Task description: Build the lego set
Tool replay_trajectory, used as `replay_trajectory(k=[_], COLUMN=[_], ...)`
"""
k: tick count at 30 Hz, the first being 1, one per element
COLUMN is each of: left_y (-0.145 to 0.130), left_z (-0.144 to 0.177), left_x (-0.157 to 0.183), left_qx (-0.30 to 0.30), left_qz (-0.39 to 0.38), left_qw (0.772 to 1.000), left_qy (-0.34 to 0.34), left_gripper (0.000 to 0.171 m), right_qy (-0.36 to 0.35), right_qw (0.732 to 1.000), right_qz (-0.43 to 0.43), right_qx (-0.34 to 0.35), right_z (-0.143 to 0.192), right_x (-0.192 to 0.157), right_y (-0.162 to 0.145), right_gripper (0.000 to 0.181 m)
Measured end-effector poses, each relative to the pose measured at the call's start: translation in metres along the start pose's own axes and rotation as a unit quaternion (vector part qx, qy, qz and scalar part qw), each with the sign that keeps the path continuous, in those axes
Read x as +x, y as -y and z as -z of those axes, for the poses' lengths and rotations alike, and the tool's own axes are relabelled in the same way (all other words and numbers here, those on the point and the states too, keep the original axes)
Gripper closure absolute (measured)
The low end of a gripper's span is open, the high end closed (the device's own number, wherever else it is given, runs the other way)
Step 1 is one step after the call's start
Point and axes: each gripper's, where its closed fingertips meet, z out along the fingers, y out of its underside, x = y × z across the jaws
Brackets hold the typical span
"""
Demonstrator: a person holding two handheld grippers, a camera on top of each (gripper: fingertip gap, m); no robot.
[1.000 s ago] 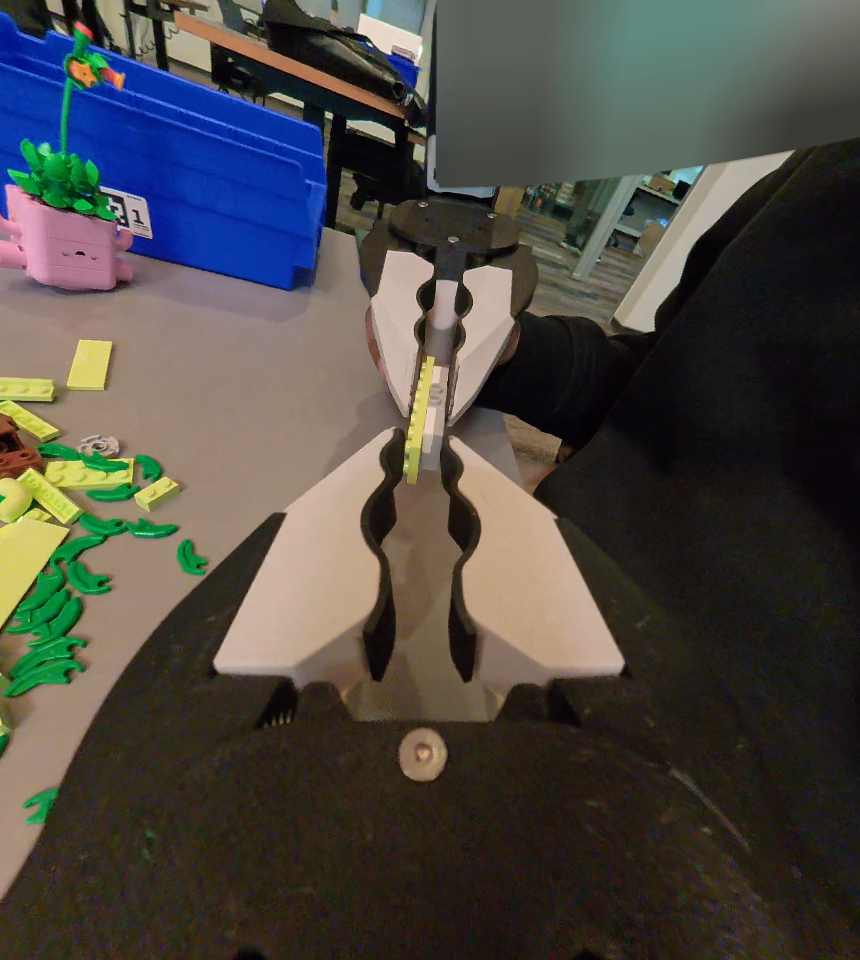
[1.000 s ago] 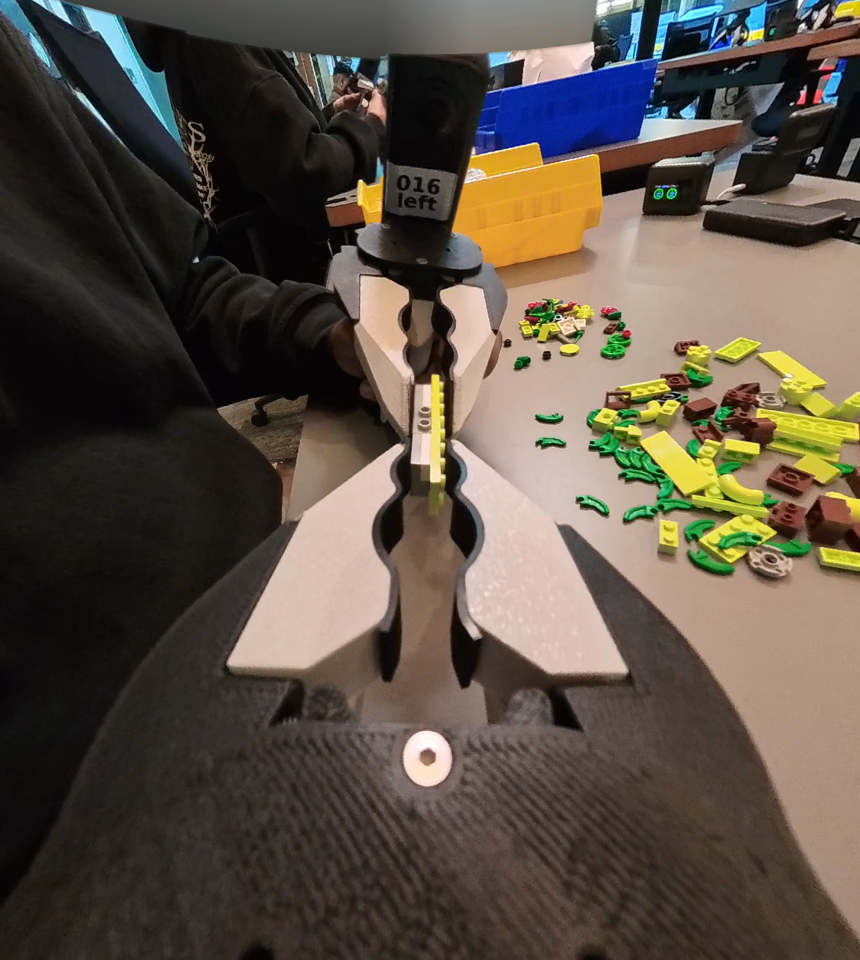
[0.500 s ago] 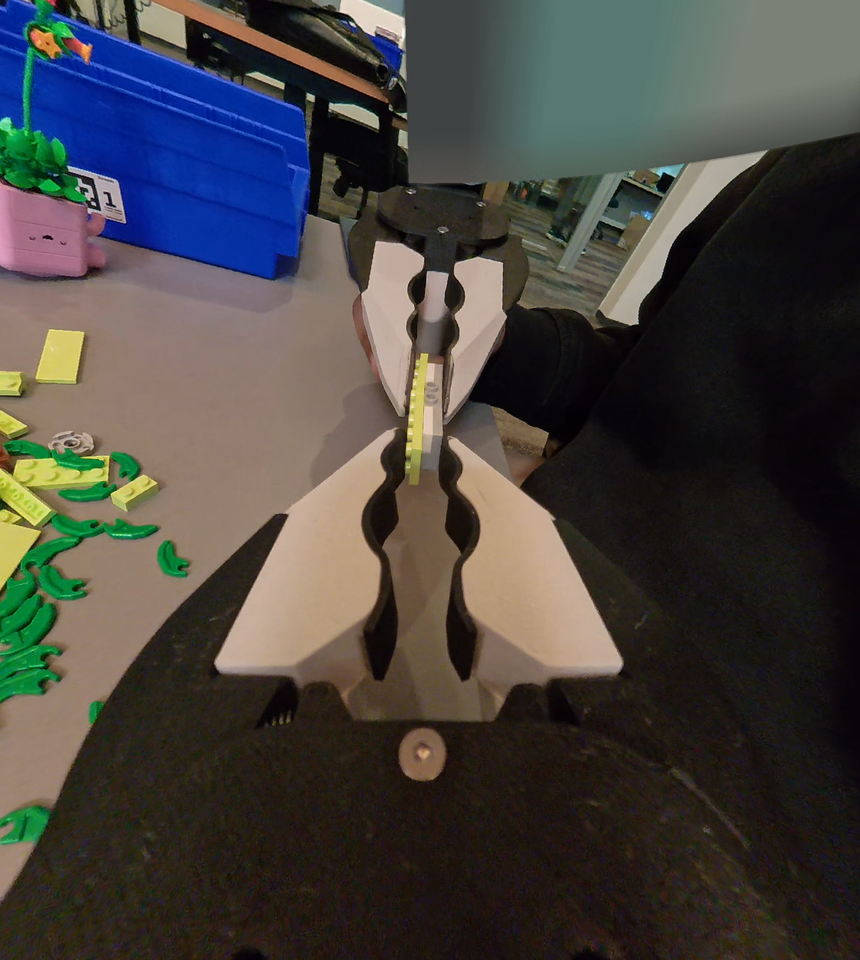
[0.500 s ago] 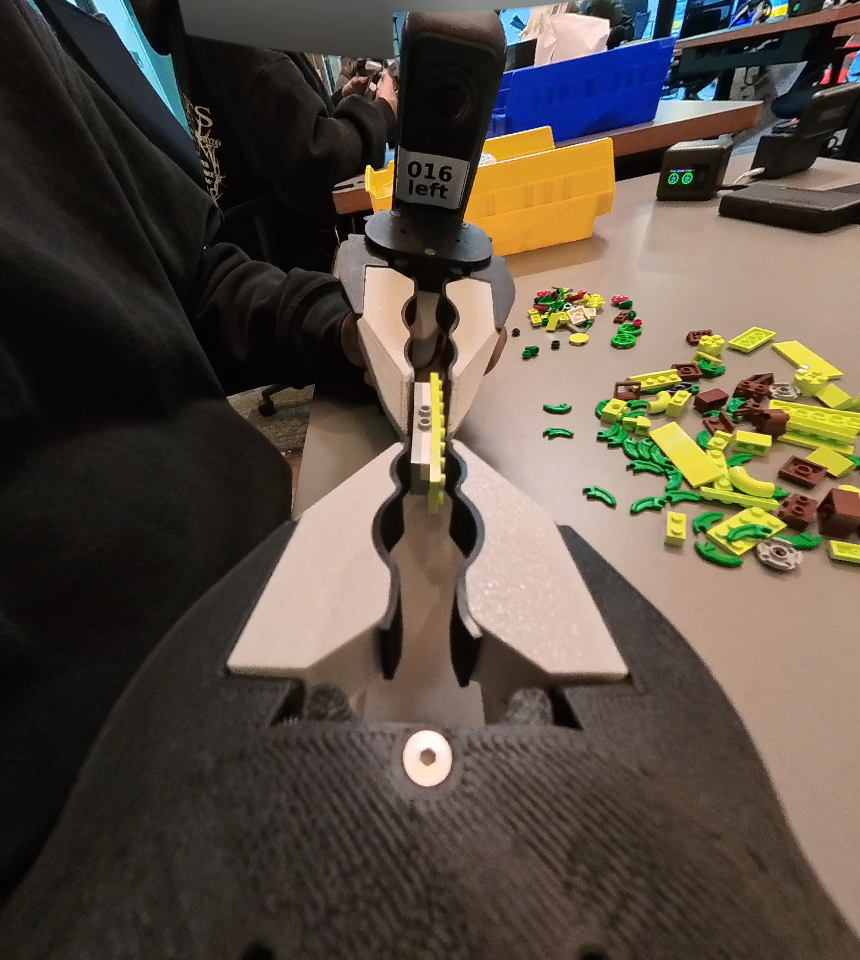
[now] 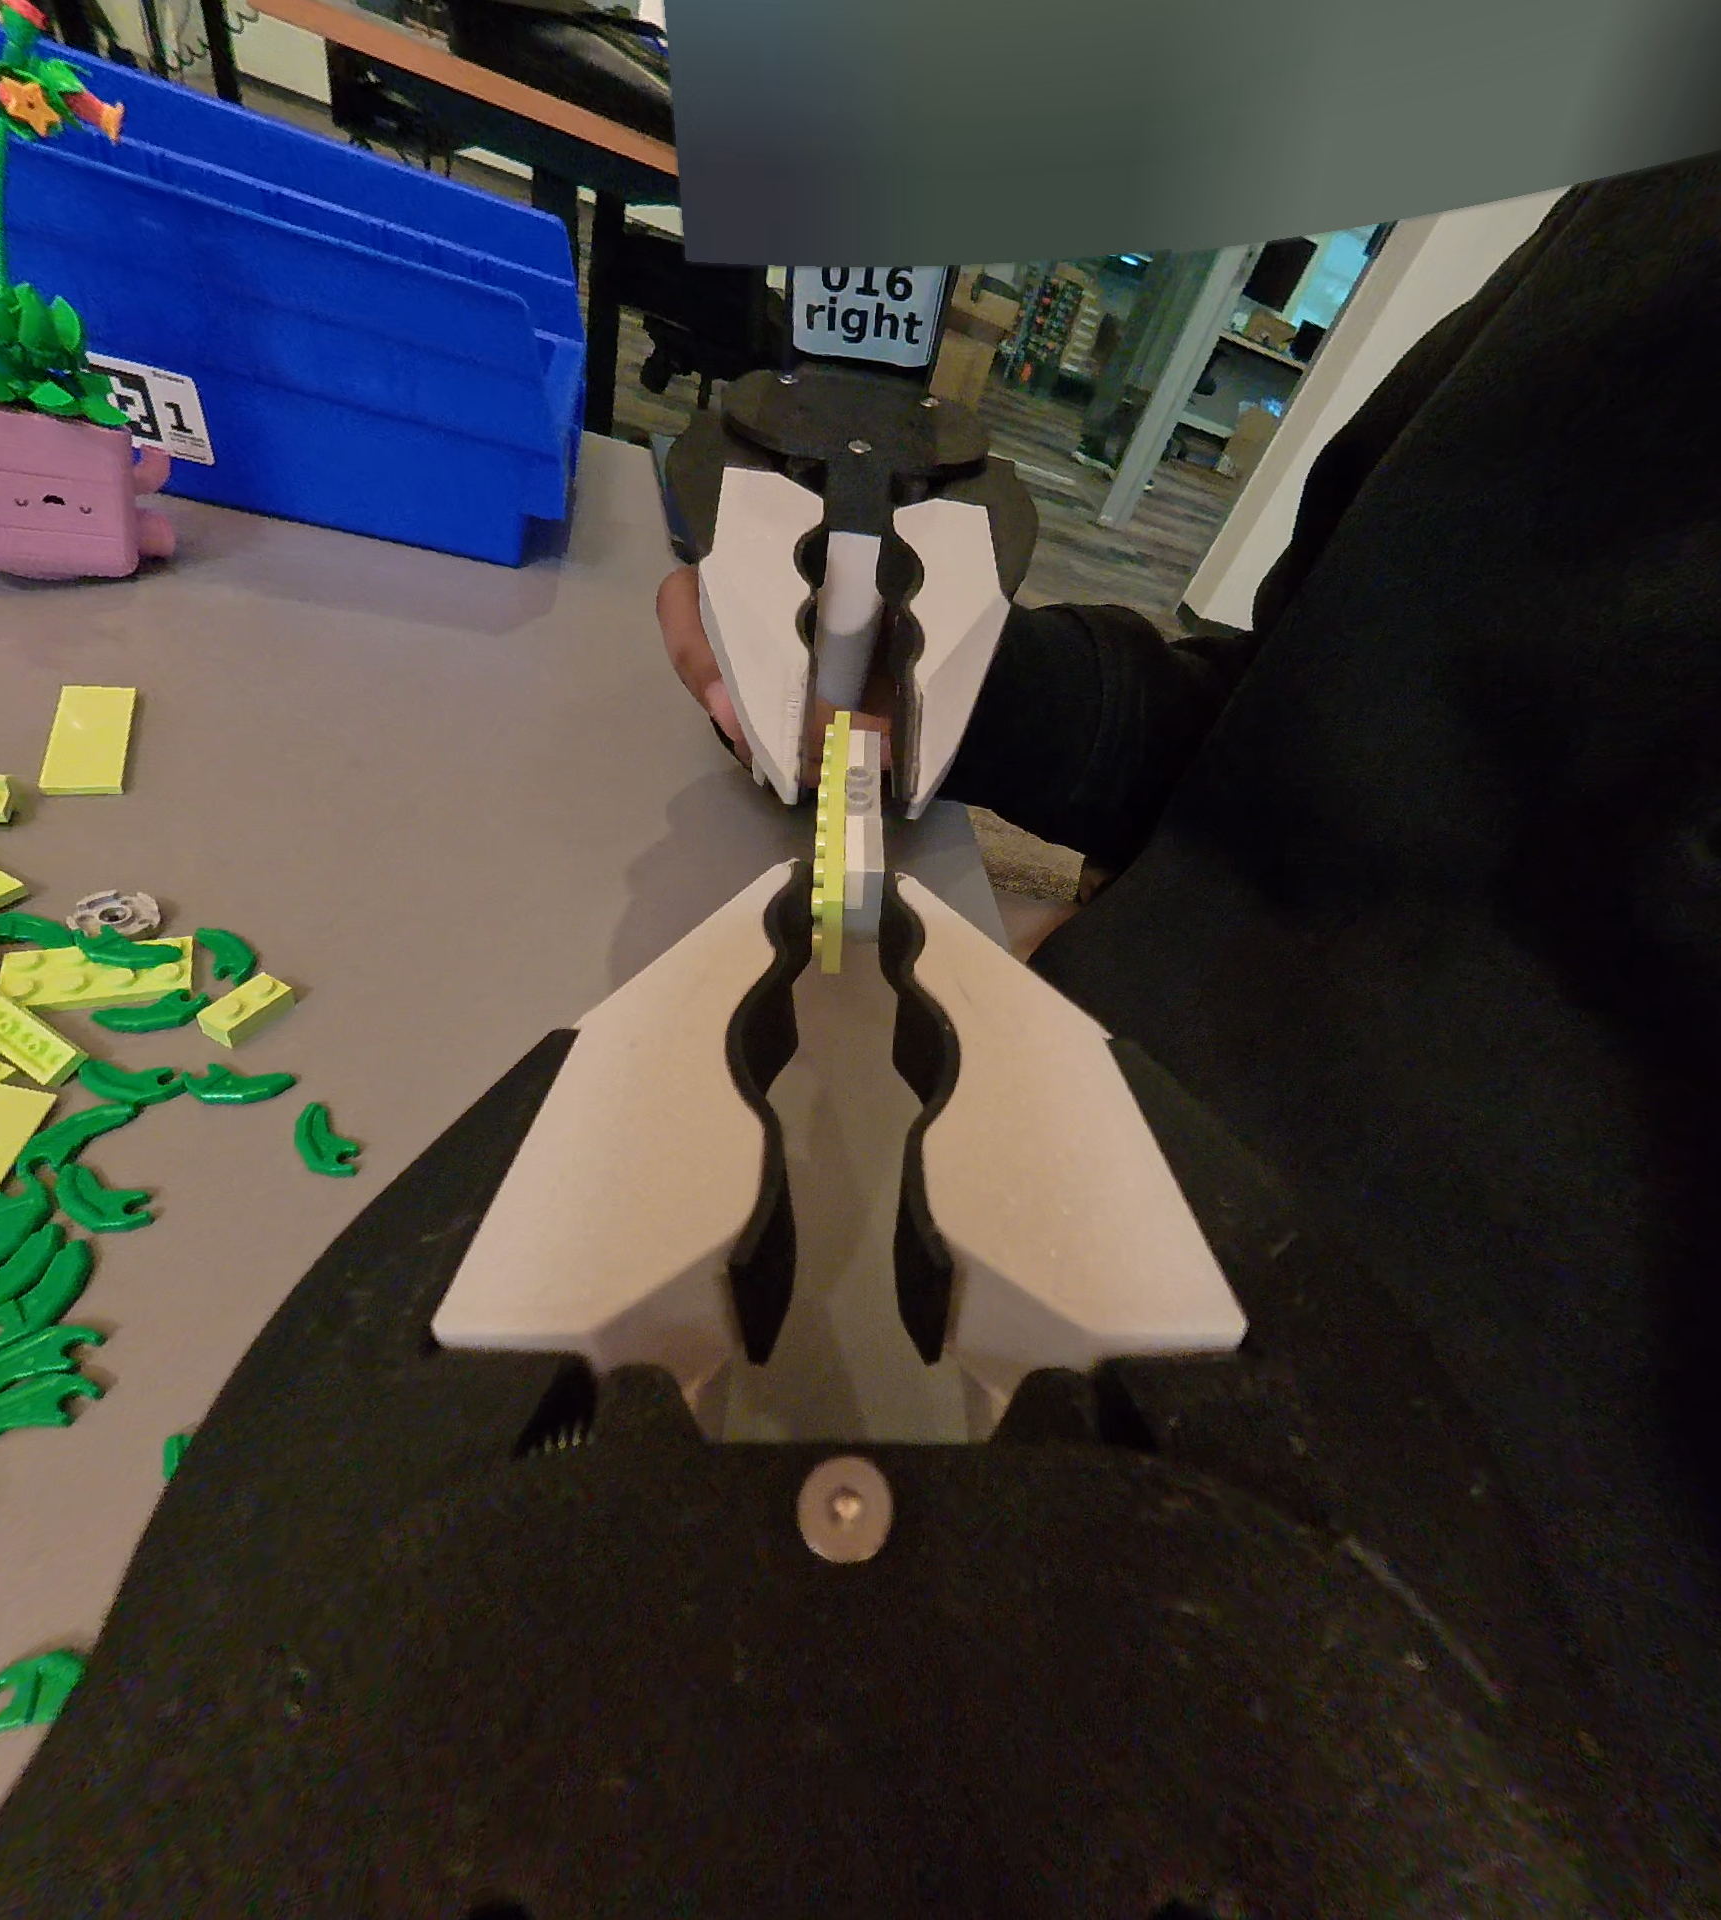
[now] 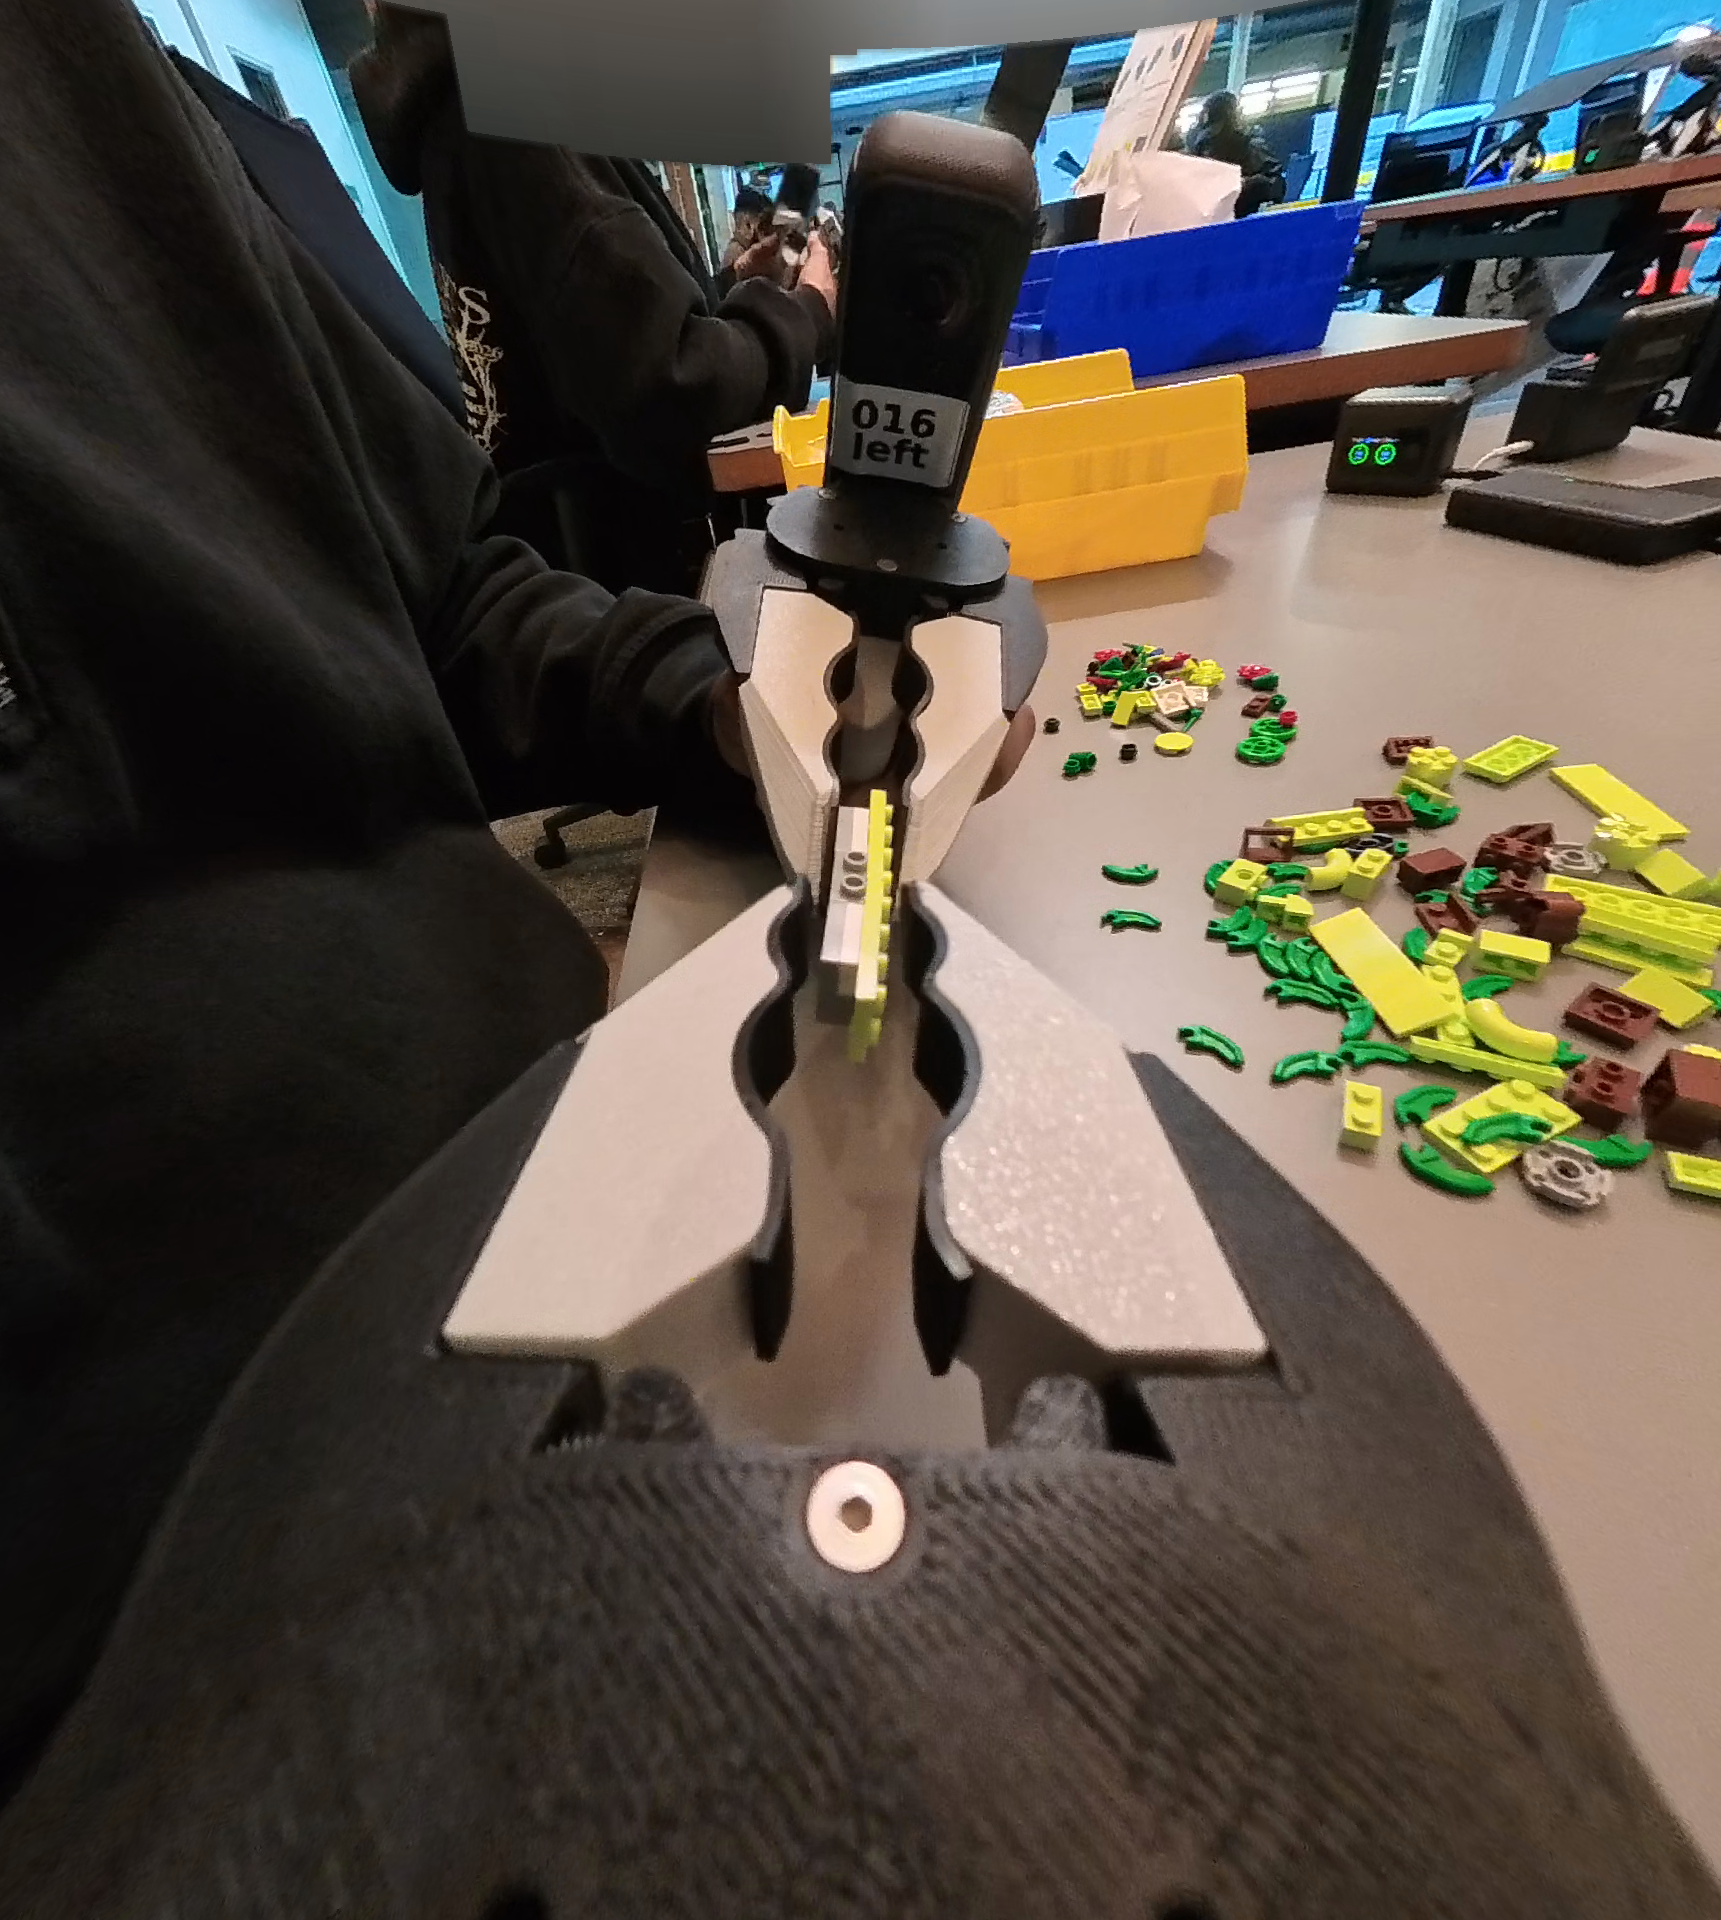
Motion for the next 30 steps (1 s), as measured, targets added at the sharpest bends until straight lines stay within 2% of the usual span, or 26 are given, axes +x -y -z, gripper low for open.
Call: replay_trajectory(k=[7,24,26,28,30], left_y=[0.0005,0.0017,0.0019,0.0028,0.0028], left_z=[-0.0011,0.0001,0.0007,0.0018,0.0026], left_x=[0.0017,-0.0032,-0.0038,-0.0037,-0.0041], left_qx=[0.002,0.006,0.006,0.010,0.011], left_qz=[0.000,0.004,0.004,0.005,0.005], left_qw=[1.000,1.000,1.000,1.000,1.000], left_qy=[-0.004,0.008,0.008,0.006,0.007], left_gripper=[0.162,0.162,0.162,0.162,0.162], right_qy=[-0.002,-0.020,-0.025,-0.019,-0.008], right_qw=[1.000,1.000,0.999,1.000,1.000], right_qz=[0.012,0.019,0.019,0.014,0.003], right_qx=[-0.002,-0.004,-0.005,-0.009,-0.003], right_z=[-0.0015,-0.0026,-0.0025,-0.0008,0.0021], right_x=[-0.0013,0.0037,0.0049,0.0041,0.0028], right_y=[-0.0004,-0.0006,-0.0007,-0.0022,-0.0007], right_gripper=[0.172,0.172,0.170,0.159,0.161])
